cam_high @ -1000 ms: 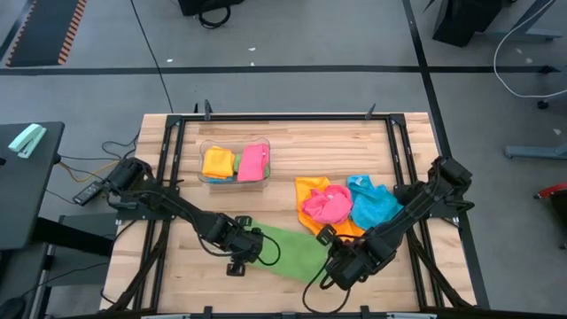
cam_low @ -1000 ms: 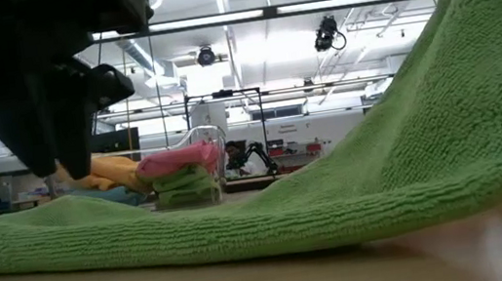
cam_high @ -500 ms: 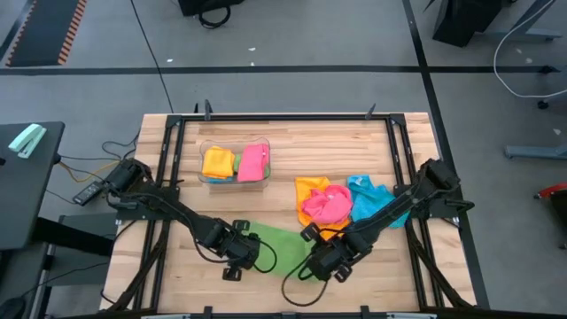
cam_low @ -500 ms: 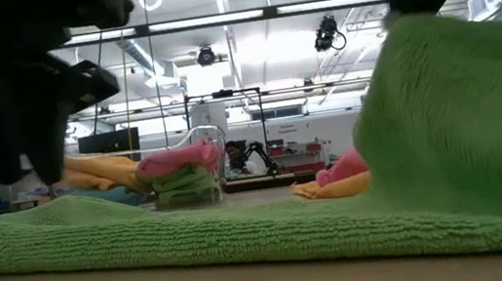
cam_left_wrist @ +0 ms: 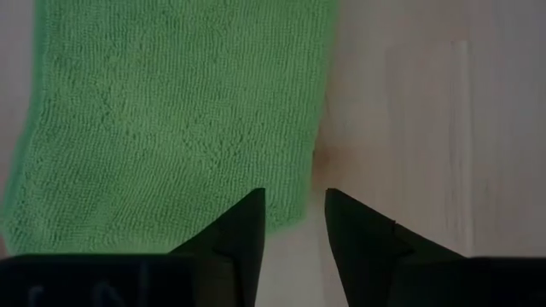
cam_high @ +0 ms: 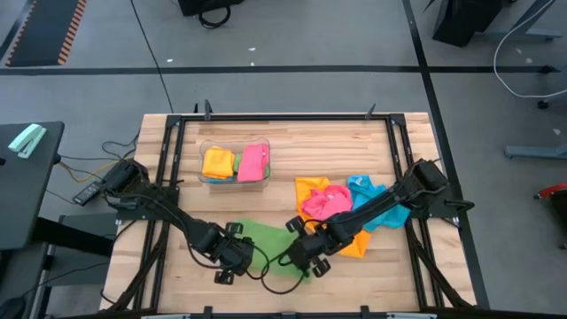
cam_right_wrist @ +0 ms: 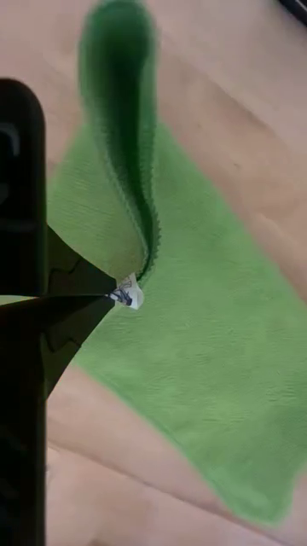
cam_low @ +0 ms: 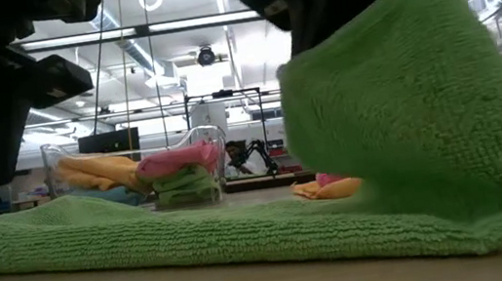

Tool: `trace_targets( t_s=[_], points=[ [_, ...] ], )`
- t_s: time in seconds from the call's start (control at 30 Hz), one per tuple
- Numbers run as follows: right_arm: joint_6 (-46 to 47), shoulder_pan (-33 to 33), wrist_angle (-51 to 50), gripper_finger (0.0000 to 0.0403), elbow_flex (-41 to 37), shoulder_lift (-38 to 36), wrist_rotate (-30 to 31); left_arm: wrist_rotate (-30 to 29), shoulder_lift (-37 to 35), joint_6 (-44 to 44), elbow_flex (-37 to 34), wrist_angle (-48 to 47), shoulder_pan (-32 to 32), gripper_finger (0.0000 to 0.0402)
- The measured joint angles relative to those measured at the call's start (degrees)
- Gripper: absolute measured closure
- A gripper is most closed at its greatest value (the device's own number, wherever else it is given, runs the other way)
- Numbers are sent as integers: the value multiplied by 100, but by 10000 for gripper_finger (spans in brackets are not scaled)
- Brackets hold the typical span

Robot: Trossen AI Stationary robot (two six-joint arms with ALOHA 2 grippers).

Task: Fold microfiber towels
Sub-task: Fold the green microfiber towel

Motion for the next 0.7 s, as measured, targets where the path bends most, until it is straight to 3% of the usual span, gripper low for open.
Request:
trace_targets(
  t_s=[0.7],
  points=[
    [379, -357, 600, 402, -5, 588, -79, -1, 4, -6, 0, 131, 13, 275]
  ],
)
